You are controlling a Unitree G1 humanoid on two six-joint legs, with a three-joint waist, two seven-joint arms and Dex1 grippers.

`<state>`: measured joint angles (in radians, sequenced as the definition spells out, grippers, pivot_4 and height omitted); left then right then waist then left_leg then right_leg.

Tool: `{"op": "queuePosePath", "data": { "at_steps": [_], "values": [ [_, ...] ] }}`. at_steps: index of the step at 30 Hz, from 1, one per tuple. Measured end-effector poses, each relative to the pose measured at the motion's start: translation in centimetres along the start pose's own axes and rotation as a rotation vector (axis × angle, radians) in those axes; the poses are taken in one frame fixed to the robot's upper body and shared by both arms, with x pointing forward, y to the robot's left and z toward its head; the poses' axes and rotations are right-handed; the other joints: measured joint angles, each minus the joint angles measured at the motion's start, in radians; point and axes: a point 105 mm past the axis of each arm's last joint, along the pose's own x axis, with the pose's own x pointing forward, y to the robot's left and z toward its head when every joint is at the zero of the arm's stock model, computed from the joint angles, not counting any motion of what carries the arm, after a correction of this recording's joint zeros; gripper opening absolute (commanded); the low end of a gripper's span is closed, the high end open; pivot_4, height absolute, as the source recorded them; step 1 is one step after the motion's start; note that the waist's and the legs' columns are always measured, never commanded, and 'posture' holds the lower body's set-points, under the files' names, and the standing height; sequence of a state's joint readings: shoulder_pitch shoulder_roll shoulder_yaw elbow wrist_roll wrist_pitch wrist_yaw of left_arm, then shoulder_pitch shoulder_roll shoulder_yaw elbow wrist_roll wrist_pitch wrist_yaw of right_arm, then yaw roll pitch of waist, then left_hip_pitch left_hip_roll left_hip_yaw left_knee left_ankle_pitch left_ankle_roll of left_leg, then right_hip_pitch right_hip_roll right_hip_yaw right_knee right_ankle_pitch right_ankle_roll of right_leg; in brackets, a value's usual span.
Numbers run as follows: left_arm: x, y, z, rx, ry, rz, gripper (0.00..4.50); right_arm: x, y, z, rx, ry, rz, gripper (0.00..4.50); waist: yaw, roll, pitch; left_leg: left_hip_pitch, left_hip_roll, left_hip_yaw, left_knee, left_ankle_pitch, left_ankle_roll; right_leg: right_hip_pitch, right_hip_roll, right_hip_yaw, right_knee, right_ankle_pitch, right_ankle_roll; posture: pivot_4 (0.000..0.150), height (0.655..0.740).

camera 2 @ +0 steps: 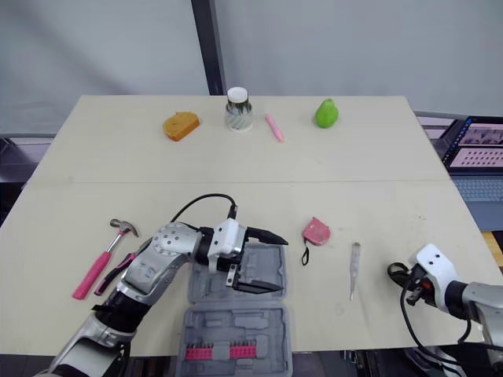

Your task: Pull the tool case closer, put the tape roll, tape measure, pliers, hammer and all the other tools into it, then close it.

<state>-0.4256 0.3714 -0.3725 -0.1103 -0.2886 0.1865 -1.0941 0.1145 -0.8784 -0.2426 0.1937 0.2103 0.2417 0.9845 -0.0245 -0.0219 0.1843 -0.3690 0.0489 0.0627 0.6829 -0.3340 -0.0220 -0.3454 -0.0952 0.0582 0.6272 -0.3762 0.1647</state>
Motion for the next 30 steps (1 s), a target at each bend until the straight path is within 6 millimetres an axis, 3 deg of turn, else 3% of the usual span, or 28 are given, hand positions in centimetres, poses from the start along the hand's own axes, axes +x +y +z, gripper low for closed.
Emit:
{"op": "queuePosePath", "data": {
  "at_steps": [3,5,7,11,16,18,24,30],
  "values": [
    [-0.1,0.1,0.0,-0.005,0.005,0.012,4.5,0.0,0.1,0.4,-0.008,-0.008,0.004,0.05,0.0,0.0,0.0,0.0,0.0,0.0,0.0,0.0,0.0,0.0,0.0,0.0,0.0,0.0,0.0,0.15,0.74],
    [-0.9,0.4,-0.2,-0.011,0.019,0.048,4.5,-0.1,0.8,1.9,-0.046,-0.03,0.04,0.05,-0.004,0.001,0.001,0.0,0.0,0.0,0.0,0.0,0.0,-0.001,0.0,0.0,0.0,0.0,0.0,0.15,0.74],
    [-2.6,0.7,-0.5,-0.018,0.044,0.117,4.5,-0.3,1.6,4.4,-0.104,-0.061,0.091,0.05,-0.012,0.003,0.001,0.001,0.002,-0.001,-0.001,0.0,0.0,-0.001,0.0,0.001,0.001,0.0,0.0,0.15,0.74],
    [-7.2,0.0,-2.0,-0.095,0.115,0.296,4.5,-0.3,5.0,12.4,-0.267,-0.179,0.254,0.05,-0.027,0.005,0.001,0.001,0.004,-0.01,-0.002,0.0,-0.001,-0.001,0.0,-0.002,0.001,0.001,0.0,0.15,0.74],
    [-10.8,-2.3,-2.5,-0.171,0.162,0.457,4.5,1.5,9.1,16.9,-0.384,-0.22,0.408,0.05,-0.005,0.003,0.002,-0.002,0.006,-0.013,-0.002,-0.002,0.001,-0.001,-0.005,-0.005,-0.003,0.001,-0.001,0.15,0.74],
    [-12.4,-3.3,-2.7,-0.199,0.188,0.531,4.5,3.0,11.8,19.1,-0.412,-0.261,0.494,0.05,-0.005,0.003,0.002,-0.005,0.005,-0.012,-0.003,-0.004,0.0,-0.004,-0.007,-0.008,-0.003,0.001,-0.002,0.15,0.74],
    [-16.3,-5.7,-2.6,-0.252,0.235,0.723,4.5,5.9,16.8,21.8,-0.458,-0.286,0.598,0.05,-0.004,0.003,0.002,-0.022,0.0,-0.013,-0.002,-0.004,0.0,-0.025,-0.019,-0.03,0.005,0.0,-0.004,0.15,0.74],
    [-16.7,-8.0,-2.6,-0.305,0.228,0.799,4.5,8.7,21.0,22.5,-0.451,-0.292,0.661,0.05,-0.006,0.002,0.002,-0.023,-0.001,-0.009,-0.001,-0.006,0.003,-0.029,-0.022,-0.055,0.011,0.005,-0.012,0.15,0.74]
  ]
}}
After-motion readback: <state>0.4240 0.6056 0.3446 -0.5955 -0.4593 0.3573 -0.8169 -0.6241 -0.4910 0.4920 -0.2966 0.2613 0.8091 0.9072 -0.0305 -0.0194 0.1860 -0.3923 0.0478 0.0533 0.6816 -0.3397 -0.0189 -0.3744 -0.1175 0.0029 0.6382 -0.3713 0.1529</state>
